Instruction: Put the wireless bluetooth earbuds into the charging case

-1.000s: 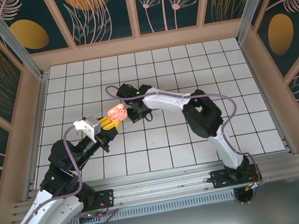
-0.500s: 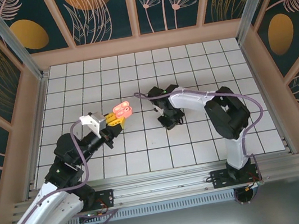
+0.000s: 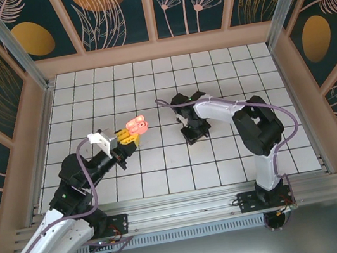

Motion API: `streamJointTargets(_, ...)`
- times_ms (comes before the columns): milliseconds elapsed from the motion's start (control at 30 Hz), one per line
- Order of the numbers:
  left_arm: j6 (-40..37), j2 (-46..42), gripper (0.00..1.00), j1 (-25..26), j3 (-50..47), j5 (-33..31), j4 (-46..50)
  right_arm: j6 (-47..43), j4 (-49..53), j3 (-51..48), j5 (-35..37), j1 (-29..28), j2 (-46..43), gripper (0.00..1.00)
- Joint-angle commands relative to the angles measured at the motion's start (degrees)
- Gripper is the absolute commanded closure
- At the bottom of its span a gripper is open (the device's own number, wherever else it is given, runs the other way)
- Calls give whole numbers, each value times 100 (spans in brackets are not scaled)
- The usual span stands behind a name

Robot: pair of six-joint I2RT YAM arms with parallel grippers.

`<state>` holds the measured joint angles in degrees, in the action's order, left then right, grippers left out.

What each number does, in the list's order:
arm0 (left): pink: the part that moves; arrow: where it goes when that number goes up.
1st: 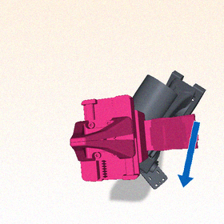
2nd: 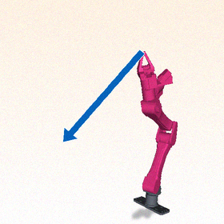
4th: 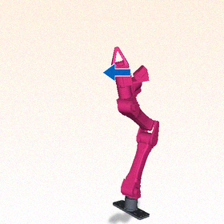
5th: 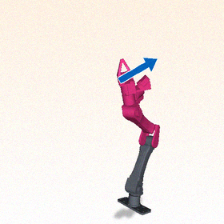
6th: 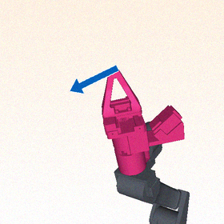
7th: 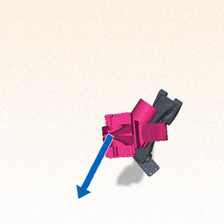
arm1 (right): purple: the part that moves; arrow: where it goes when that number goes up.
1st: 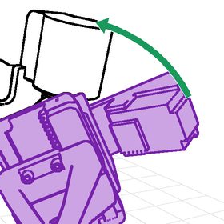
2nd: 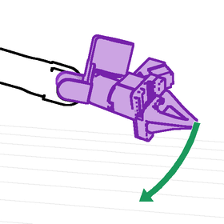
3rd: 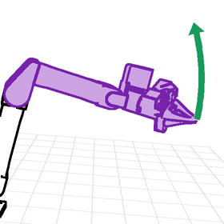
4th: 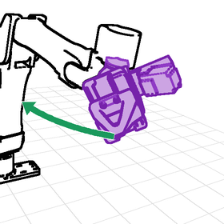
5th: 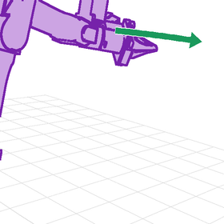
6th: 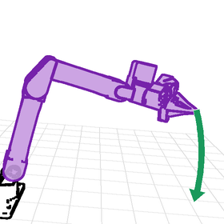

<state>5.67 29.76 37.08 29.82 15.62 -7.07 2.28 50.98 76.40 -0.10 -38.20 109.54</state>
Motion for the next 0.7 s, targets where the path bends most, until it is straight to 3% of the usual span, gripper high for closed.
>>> streamJointTargets(0,-35,1,83,-23,-50,55,-169,201,32,72,-209,164,-504,60)
streamJointTargets(233,-40,121,83,-17,-47,142,-281,836,-421,-385,-300,438,-1226,59)
streamJointTargets(500,65,382,83,-18,-90,275,-620,4254,-2038,-2131,52,202,-2849,63)
streamJointTargets(667,115,582,83,-21,-91,388,-791,5579,-3042,-3026,577,-182,-3569,64)
